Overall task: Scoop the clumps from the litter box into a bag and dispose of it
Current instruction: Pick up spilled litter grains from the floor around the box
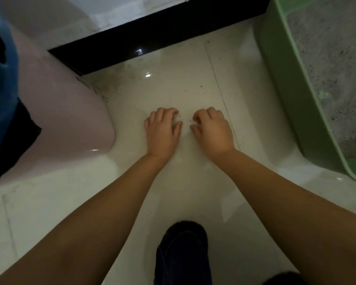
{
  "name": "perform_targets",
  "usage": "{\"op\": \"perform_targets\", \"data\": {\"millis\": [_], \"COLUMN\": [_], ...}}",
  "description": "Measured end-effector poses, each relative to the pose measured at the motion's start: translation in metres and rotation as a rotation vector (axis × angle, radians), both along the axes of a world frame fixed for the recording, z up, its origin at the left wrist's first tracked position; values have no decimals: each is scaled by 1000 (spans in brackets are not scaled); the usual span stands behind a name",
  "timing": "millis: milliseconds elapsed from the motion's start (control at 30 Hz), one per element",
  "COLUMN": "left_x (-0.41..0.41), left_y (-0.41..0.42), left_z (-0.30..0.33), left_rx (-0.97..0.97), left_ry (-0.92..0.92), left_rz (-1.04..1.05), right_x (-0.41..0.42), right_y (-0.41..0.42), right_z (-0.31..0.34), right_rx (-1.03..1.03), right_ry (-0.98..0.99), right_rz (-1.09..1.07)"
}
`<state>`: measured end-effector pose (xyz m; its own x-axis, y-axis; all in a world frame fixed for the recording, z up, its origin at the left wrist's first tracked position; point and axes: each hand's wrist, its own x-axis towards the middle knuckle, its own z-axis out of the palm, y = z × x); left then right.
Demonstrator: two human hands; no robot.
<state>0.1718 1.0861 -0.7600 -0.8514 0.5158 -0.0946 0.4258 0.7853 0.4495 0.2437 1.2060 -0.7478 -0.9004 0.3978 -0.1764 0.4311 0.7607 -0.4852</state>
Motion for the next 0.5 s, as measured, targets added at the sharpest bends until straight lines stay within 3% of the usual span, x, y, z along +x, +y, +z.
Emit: {"op": "perform_targets", "data": {"millis": [500], "left_x": [-8], "left_y": [13], "left_z": [-6], "left_rx": [57], "left_ry": [68], "left_rz": [69], "right_x": [-13], "right_y": [-5], "right_z": [-6], "right_rx": [89], "right_ry": [64], "right_rz": [-30]}}
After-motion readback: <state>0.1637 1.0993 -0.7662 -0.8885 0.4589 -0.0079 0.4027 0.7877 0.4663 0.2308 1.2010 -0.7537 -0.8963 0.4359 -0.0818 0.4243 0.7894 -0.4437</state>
